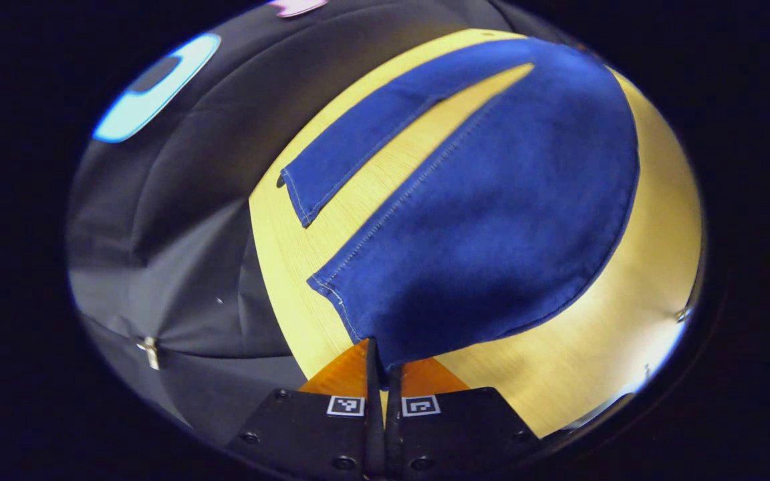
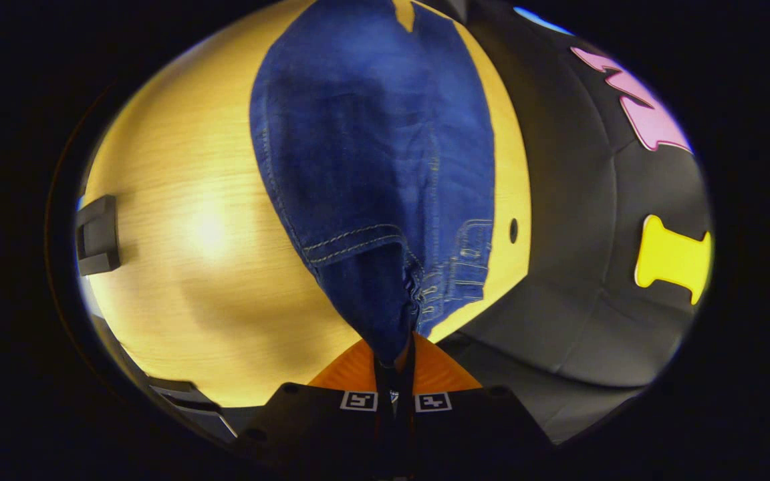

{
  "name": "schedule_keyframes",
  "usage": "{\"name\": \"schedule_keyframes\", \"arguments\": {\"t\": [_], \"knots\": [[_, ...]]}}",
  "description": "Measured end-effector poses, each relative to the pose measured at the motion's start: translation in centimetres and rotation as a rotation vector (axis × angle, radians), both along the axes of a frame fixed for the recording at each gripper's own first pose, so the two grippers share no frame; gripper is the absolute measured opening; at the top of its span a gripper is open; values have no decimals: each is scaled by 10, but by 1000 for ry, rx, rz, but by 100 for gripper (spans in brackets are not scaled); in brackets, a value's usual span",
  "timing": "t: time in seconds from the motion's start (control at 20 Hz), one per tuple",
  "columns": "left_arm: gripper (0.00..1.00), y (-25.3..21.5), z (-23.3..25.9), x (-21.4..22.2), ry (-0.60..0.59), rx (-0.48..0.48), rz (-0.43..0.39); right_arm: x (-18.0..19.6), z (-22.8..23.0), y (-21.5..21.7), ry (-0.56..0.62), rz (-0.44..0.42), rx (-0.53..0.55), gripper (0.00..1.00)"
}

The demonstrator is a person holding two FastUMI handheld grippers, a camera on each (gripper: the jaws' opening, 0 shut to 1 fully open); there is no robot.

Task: Grasp the waist and the cuffs of the jeans and fold them to make the two legs overlap; first hold the waist and fold one-third of the jeans toward the cuffs, then hold the cuffs and fold the remaining one-third in the same direction to finish folding.

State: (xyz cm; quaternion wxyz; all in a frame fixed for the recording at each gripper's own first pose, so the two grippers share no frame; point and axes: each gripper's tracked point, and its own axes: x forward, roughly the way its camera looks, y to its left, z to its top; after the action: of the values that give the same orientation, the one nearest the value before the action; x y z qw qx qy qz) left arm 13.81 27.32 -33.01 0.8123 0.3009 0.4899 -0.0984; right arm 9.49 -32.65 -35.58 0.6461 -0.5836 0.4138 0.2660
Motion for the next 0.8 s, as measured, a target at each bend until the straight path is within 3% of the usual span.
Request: {"name": "schedule_keyframes", "arguments": {"t": [0.15, 0.45, 0.65, 0.8], "knots": [[6, -5, 29, 32, -53, -137, 123, 34, 23, 3, -16, -105, 66, 5], [6, -23, 88, 72, -32, -287, 183, 113, 60, 15, -24, -328, 241, 5], [6, -37, 149, 108, -15, -496, 276, 150, 49, 16, 14, -483, 338, 5], [6, -36, 176, 120, 13, -575, 335, 167, 37, 18, 80, -650, 444, 5]]}}
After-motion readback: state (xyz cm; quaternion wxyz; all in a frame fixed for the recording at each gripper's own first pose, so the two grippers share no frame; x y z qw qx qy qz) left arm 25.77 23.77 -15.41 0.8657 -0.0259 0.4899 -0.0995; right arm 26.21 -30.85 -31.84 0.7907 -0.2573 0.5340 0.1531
